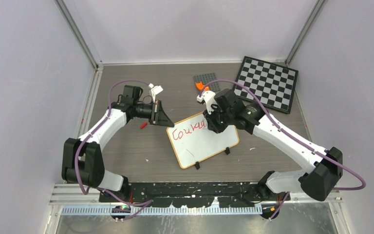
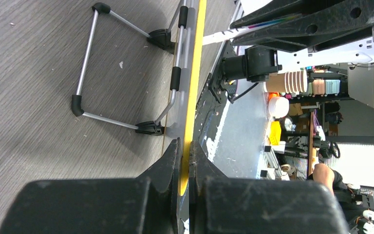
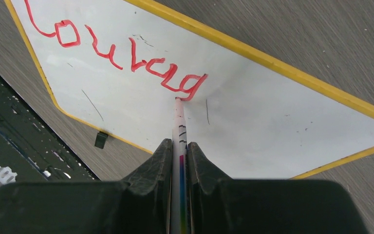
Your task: Write a sentence on the whiteboard
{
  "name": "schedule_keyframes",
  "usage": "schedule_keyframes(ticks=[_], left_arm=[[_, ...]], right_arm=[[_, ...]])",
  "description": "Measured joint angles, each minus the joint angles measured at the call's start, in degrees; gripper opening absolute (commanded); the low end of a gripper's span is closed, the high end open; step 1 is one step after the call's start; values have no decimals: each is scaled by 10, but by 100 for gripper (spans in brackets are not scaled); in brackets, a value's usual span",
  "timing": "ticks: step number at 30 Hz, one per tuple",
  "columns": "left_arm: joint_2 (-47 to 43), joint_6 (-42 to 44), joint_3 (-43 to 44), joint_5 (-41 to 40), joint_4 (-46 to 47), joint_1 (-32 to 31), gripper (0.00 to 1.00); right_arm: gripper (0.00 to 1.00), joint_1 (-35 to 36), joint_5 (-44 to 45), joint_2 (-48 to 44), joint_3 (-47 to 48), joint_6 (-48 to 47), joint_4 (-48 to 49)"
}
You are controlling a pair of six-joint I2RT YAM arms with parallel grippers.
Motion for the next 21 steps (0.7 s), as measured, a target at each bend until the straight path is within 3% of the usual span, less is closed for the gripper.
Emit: schedule_keyframes(ticks=[12, 21], left_arm=[[0, 0, 0, 4, 0, 0, 0], [0, 0, 0, 4, -1, 0, 0]], right_arm=[[0, 3, -24, 0, 19, 16, 0], [0, -51, -9, -33, 19, 14, 0]])
